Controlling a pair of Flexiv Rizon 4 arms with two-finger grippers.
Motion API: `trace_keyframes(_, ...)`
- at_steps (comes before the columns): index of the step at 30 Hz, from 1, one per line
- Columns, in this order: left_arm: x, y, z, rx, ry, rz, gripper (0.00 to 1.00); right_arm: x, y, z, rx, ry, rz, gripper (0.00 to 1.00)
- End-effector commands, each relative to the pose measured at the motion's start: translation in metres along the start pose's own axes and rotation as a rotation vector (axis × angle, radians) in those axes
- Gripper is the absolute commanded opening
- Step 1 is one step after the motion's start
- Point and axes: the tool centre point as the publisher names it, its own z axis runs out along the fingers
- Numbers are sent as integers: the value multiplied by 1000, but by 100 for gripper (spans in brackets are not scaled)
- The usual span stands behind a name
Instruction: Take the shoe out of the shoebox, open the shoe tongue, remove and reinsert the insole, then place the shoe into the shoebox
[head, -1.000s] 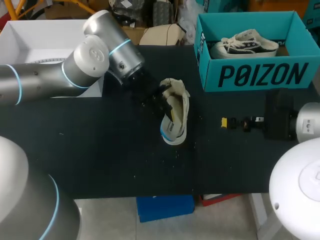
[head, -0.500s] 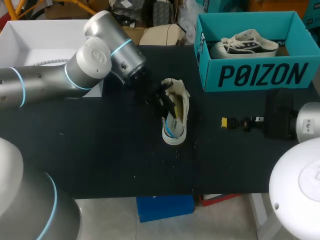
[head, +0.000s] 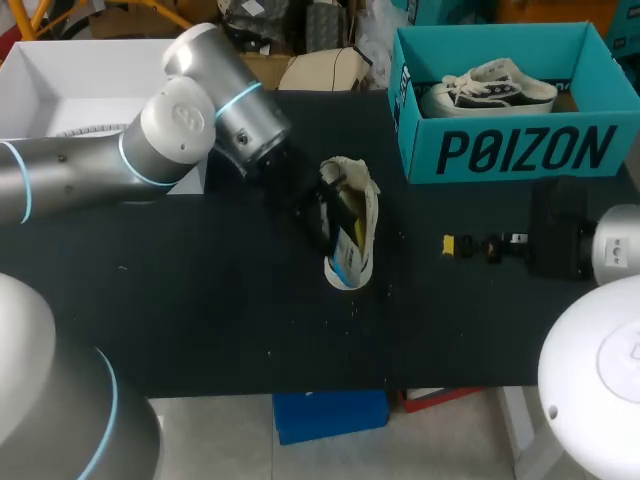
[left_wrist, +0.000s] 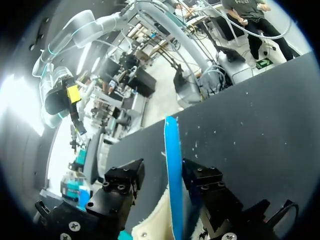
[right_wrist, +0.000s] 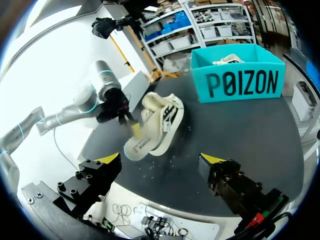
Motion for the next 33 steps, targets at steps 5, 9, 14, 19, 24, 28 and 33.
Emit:
trace_keyframes(5,-3,-21,5,27,44,-12,21,-1,0,-1,5,2,1,100)
trace_keyframes(9,1,-25,5,35,50,-21,11,-1,0,-1,5,2,1,100)
trace_keyframes(14,5,-24,3,37,51,-27,0,-1,0,-1,5,2,1,100)
trace_keyframes(19,7,-17,4,41,12,-10,0,-1,0,-1,5,2,1,100)
trace_keyframes(24,9,-9,4,39,-3,-9,0,-1,0,-1,5,2,1,100)
trace_keyframes(28,10,-2,2,25,-19,-5,0,-1,0,-1,5,2,1,100)
trace_keyframes(33,11,7,0,12,-28,-3,0,-1,0,-1,5,2,1,100)
